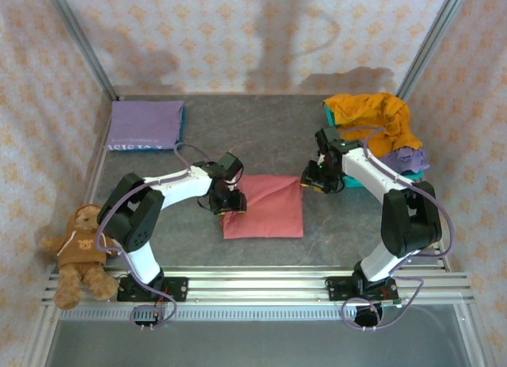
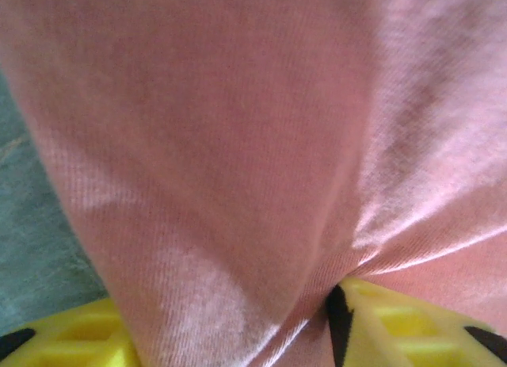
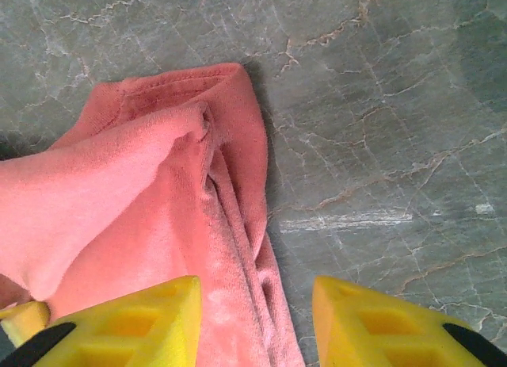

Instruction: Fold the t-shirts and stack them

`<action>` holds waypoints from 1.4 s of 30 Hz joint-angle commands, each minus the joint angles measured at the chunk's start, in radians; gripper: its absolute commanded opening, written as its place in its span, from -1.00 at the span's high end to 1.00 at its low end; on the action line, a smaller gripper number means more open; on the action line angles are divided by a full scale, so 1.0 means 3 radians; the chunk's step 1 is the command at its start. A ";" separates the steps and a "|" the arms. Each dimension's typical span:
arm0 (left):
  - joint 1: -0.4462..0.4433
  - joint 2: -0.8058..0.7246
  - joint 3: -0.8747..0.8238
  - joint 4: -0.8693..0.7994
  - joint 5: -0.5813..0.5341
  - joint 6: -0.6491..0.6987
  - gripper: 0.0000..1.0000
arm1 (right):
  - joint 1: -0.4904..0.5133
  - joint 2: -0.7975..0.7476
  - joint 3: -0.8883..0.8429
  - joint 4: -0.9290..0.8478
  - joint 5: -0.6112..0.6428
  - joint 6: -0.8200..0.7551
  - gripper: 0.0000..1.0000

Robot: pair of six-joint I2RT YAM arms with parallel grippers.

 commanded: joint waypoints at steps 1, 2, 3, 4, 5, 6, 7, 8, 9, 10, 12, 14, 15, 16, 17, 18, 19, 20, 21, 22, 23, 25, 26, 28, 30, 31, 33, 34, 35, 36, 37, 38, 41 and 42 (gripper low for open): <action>-0.0027 0.0108 -0.0287 0.0416 0.0154 -0.0255 0.24 | -0.0020 -0.0124 -0.0033 -0.0092 0.0120 -0.0037 0.19; -0.0026 0.0135 -0.0283 0.0420 0.0152 -0.0246 0.33 | -0.0021 -0.0125 -0.0033 -0.0096 0.0121 -0.0036 0.19; -0.0026 0.0158 -0.0258 0.0375 0.0123 -0.0212 0.40 | -0.0022 -0.0138 -0.0027 -0.0105 0.0122 -0.0038 0.19; -0.0026 0.0179 -0.0207 0.0282 0.0059 -0.0154 0.49 | -0.0023 -0.0152 -0.0024 -0.0122 0.0126 -0.0045 0.19; -0.0026 0.0195 -0.0144 0.0164 -0.0016 -0.0080 0.59 | -0.0022 -0.0169 -0.0023 -0.0128 0.0129 -0.0047 0.19; -0.0026 0.0201 -0.0082 0.0043 -0.0097 -0.0011 0.70 | -0.0022 -0.0194 -0.0019 -0.0140 0.0129 -0.0045 0.19; -0.0021 0.0201 0.0002 -0.0105 -0.0207 0.0075 0.84 | -0.0024 -0.0219 -0.0020 -0.0147 0.0137 -0.0042 0.19; -0.0013 0.0206 0.0097 -0.0258 -0.0321 0.0168 0.94 | -0.0020 -0.0246 -0.0018 -0.0157 0.0151 -0.0041 0.19; 0.0003 0.0214 0.0189 -0.0383 -0.0412 0.0250 1.00 | -0.0020 -0.0268 -0.0018 -0.0159 0.0154 -0.0040 0.19; 0.0035 0.0229 0.0308 -0.0533 -0.0500 0.0377 1.00 | -0.0021 -0.0290 -0.0023 -0.0159 0.0155 -0.0042 0.19; 0.0126 0.0250 0.0537 -0.0763 -0.0631 0.0562 1.00 | -0.0024 -0.0331 -0.0042 -0.0148 0.0141 -0.0030 0.19; 0.0277 0.0268 0.0788 -0.0968 -0.0732 0.0734 1.00 | -0.0024 -0.0369 -0.0071 -0.0109 0.0117 -0.0004 0.18; 0.0350 0.0275 0.0900 -0.1046 -0.0770 0.0818 1.00 | -0.0021 -0.0388 -0.0080 -0.0104 0.0111 0.0006 0.17; 0.0433 0.0285 0.1042 -0.1136 -0.0813 0.0905 1.00 | -0.0022 -0.0405 -0.0089 -0.0098 0.0103 0.0019 0.16; 0.0525 0.0297 0.1193 -0.1216 -0.0851 0.1001 1.00 | -0.0022 -0.0423 -0.0094 -0.0088 0.0091 0.0025 0.15; 0.0588 0.0312 0.1327 -0.1280 -0.0888 0.1089 1.00 | -0.0025 -0.0441 -0.0099 -0.0078 0.0078 0.0029 0.13; 0.0650 0.0340 0.1486 -0.1343 -0.0939 0.1195 1.00 | -0.0020 -0.0467 -0.0104 -0.0067 0.0069 0.0042 0.11; 0.0707 0.0387 0.1666 -0.1419 -0.0964 0.1318 1.00 | -0.0023 -0.0490 -0.0109 -0.0044 0.0055 0.0055 0.08; 0.0748 0.0444 0.1833 -0.1503 -0.0983 0.1432 1.00 | -0.0023 -0.0510 -0.0110 -0.0032 0.0042 0.0063 0.05; 0.0787 0.0522 0.2037 -0.1599 -0.1031 0.1553 1.00 | -0.0025 -0.0534 -0.0105 -0.0024 0.0039 0.0071 -0.01; 0.0819 0.0658 0.2249 -0.1697 -0.1091 0.1682 1.00 | -0.0020 -0.0553 -0.0100 -0.0008 0.0035 0.0080 -0.07; 0.0880 0.0851 0.2633 -0.1852 -0.1204 0.1874 1.00 | -0.0021 -0.0569 -0.0077 -0.0013 0.0037 0.0076 -0.15; 0.0915 0.0956 0.2826 -0.1904 -0.1234 0.1959 1.00 | -0.0025 -0.0574 -0.0069 -0.0019 0.0032 0.0075 -0.19; 0.0987 0.1123 0.3168 -0.1943 -0.1275 0.2084 1.00 | -0.0021 -0.0577 -0.0059 -0.0022 0.0027 0.0072 -0.26; 0.1053 0.1310 0.3589 -0.2088 -0.1350 0.2160 1.00 | -0.0022 -0.0575 -0.0046 -0.0043 0.0023 0.0084 -0.32; 0.1085 0.1392 0.3789 -0.2161 -0.1371 0.2204 1.00 | -0.0024 -0.0583 -0.0034 -0.0054 0.0026 0.0085 -0.36; 0.1131 0.1528 0.4132 -0.2271 -0.1390 0.2286 1.00 | -0.0024 -0.0599 -0.0019 -0.0066 0.0031 0.0085 -0.41; 0.1148 0.1586 0.4285 -0.2323 -0.1416 0.2333 1.00 | -0.0022 -0.0609 -0.0018 -0.0062 0.0035 0.0087 -0.44; 0.1157 0.1635 0.4403 -0.2349 -0.1446 0.2383 1.00 | -0.0021 -0.0615 -0.0013 -0.0063 0.0034 0.0090 -0.46; 0.1159 0.1679 0.4511 -0.2360 -0.1481 0.2431 1.00 | -0.0022 -0.0615 -0.0013 -0.0053 0.0037 0.0092 -0.49; 0.1164 0.1716 0.4604 -0.2360 -0.1527 0.2477 1.00 | -0.0020 -0.0611 -0.0018 -0.0038 0.0032 0.0098 -0.51; 0.1161 0.1750 0.4704 -0.2369 -0.1563 0.2515 1.00 | -0.0022 -0.0601 -0.0014 -0.0032 0.0022 0.0097 -0.52; 0.1195 0.1815 0.4952 -0.2368 -0.1622 0.2609 1.00 | -0.0024 -0.0590 -0.0008 -0.0026 -0.0002 0.0110 -0.59; 0.1219 0.1827 0.5031 -0.2382 -0.1611 0.2643 1.00 | -0.0022 -0.0590 -0.0003 -0.0035 -0.0004 0.0109 -0.61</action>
